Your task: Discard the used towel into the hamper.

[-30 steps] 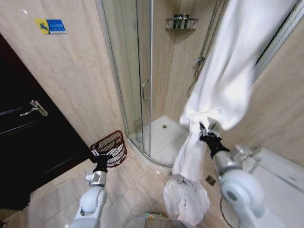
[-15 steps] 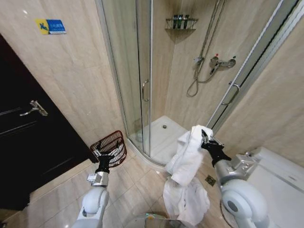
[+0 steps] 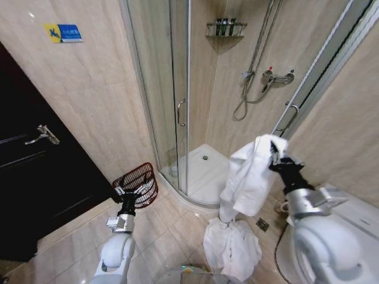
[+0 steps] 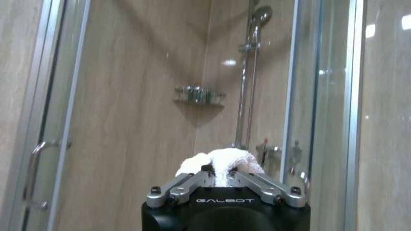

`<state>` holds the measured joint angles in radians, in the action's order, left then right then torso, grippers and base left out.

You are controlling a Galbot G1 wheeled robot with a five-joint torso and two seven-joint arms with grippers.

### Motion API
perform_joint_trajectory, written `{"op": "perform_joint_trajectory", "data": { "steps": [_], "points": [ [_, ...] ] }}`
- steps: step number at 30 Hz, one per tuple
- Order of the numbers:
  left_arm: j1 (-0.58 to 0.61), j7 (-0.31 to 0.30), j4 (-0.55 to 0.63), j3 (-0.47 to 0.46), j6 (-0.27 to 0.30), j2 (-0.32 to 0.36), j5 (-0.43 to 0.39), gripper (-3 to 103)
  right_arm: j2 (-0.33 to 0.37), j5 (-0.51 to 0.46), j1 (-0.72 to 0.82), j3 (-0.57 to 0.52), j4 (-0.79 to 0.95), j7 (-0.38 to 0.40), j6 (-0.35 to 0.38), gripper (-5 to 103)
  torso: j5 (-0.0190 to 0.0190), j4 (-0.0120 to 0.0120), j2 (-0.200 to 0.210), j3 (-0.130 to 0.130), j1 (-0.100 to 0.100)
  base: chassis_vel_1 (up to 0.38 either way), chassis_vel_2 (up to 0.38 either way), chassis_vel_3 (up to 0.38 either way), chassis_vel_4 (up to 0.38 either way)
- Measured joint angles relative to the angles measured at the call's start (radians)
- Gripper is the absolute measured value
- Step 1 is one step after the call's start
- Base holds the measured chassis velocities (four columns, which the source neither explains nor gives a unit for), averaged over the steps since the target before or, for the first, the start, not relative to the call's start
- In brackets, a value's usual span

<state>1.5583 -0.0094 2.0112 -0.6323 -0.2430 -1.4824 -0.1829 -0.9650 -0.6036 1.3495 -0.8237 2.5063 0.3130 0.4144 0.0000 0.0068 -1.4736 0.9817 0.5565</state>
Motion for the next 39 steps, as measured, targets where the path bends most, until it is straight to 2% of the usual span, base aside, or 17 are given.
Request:
{"op": "perform_joint_trajectory", "data": {
  "steps": [2, 3, 5, 9, 17, 32, 39],
  "points": [
    [0.000, 0.000, 0.000, 0.000, 0.001, 0.000, 0.000, 100, 0.010, -0.013, -0.006, -0.006, 0.000, 0.004, 0.004, 5, 0.0000, 0.0001, 0.000, 0.000, 0.000, 0.000, 0.000, 0.000, 0.000],
    [-0.003, 0.000, 0.001, 0.001, 0.005, -0.002, 0.000, 100, 0.047, -0.054, -0.024, -0.027, 0.000, 0.013, 0.023, 5, 0.0000, 0.0001, 0.000, 0.000, 0.000, 0.000, 0.000, 0.000, 0.000],
    [-0.008, 0.000, 0.002, 0.000, 0.012, -0.002, 0.000, 100, 0.064, -0.085, -0.034, -0.033, 0.000, 0.019, 0.039, 5, 0.0000, 0.0000, 0.000, 0.000, 0.000, 0.000, 0.000, 0.000, 0.000],
    [-0.017, 0.000, 0.005, -0.001, 0.025, -0.002, -0.002, 100, 0.052, -0.096, -0.038, 0.001, -0.001, 0.025, 0.062, 5, 0.0001, -0.0001, 0.000, 0.000, 0.000, 0.000, 0.000, 0.000, 0.000],
    [-0.019, 0.011, 0.016, -0.004, 0.049, 0.002, -0.006, 100, 0.001, -0.037, -0.034, 0.094, -0.004, 0.019, 0.065, 5, 0.0001, -0.0001, 0.000, 0.000, 0.000, 0.000, 0.000, 0.000, 0.000],
    [-0.016, 0.017, 0.021, -0.003, 0.054, 0.000, -0.001, 100, -0.020, -0.018, -0.013, 0.110, -0.005, 0.019, 0.062, 5, 0.0000, -0.0001, 0.000, 0.000, 0.000, 0.031, 0.029, 0.028, 0.030],
    [-0.012, 0.017, 0.019, -0.004, 0.050, 0.000, 0.000, 100, -0.032, 0.029, 0.007, 0.142, -0.006, -0.007, 0.044, 5, -0.0001, -0.0002, 0.000, 0.000, 0.000, 0.079, 0.083, 0.098, 0.087]
  ]
}}
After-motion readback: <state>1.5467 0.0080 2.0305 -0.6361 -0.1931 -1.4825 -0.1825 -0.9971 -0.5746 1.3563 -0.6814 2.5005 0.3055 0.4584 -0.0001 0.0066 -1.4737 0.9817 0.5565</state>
